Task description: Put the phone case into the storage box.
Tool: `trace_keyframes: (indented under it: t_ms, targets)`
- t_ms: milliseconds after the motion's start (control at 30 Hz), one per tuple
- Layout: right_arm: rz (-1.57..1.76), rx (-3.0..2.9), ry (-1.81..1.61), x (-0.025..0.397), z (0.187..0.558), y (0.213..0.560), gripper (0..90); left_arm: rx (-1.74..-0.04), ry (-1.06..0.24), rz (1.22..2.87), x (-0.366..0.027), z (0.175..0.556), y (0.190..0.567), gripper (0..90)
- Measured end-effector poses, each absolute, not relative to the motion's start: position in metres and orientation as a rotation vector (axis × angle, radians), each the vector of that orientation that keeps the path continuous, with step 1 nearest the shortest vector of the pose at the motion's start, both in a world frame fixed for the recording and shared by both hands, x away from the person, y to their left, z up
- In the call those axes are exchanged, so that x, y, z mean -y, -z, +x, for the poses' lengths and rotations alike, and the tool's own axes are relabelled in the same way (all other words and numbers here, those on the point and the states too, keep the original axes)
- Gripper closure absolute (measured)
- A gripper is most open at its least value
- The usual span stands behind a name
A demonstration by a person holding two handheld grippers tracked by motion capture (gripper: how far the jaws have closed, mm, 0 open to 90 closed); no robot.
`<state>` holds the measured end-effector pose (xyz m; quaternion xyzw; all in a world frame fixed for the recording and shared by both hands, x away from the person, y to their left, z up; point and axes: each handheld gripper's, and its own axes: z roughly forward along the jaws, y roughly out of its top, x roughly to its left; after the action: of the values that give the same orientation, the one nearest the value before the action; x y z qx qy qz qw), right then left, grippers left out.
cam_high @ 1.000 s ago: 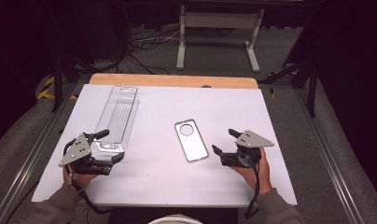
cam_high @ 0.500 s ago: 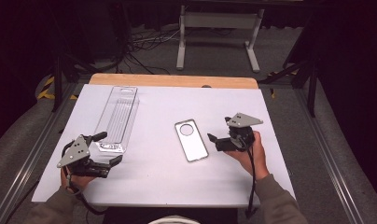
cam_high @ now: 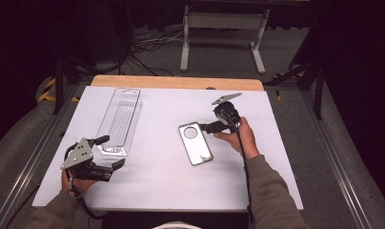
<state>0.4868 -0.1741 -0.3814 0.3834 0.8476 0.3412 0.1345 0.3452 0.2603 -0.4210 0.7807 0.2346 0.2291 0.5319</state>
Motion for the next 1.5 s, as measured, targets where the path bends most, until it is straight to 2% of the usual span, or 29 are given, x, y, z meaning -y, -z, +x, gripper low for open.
trace_keyframes:
  t_ms: [167,300,400,767,1000,1100,1500]
  targets:
    - [1.082,-2.499,-0.908,0.158,0.501,0.387,24.8,-0.553,-0.533,1.879,-0.26,0.345,0.422,5.2]
    - [1.11,-2.568,-0.785,0.143,0.517,0.398,36.9,-0.564,-0.551,1.887,-0.258,0.345,0.422,5.2]
    - [1.116,-2.599,-0.741,0.139,0.523,0.402,37.7,-0.569,-0.549,1.884,-0.258,0.344,0.423,5.2]
    - [1.146,-2.668,-0.552,0.125,0.544,0.416,61.0,-0.574,-0.524,1.892,-0.258,0.345,0.424,5.6]
    - [1.121,-2.678,-0.45,0.118,0.549,0.419,70.0,-0.581,-0.507,1.89,-0.26,0.346,0.426,6.0]
    - [1.117,-2.689,-0.423,0.113,0.549,0.419,78.7,-0.601,-0.49,1.883,-0.264,0.348,0.427,6.1]
    - [1.084,-2.709,-0.402,0.108,0.548,0.421,87.0,-0.593,-0.488,1.895,-0.262,0.349,0.428,6.1]
